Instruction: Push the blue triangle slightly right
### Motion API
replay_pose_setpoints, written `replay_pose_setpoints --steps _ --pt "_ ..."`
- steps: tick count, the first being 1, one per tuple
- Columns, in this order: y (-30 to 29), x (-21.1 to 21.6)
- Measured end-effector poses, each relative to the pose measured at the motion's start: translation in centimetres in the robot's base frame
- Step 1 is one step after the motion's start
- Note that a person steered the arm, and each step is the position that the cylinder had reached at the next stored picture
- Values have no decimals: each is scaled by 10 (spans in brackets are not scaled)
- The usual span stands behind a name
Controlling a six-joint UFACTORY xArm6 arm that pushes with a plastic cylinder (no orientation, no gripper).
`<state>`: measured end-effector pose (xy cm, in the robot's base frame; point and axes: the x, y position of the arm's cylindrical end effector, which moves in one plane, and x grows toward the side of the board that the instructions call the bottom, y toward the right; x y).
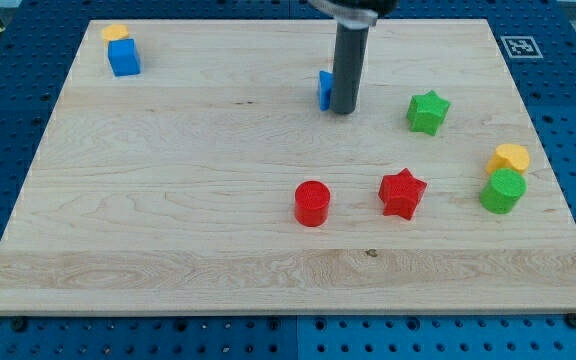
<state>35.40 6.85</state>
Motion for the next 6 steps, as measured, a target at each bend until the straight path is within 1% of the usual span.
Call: replay_pose_setpoints --steps 1,2,3,4,5,6 --pt "1 -24" --pt "-7 -5" --pt "-31 22" --pt "-36 23" --pt "-45 11" --pt "-48 -33"
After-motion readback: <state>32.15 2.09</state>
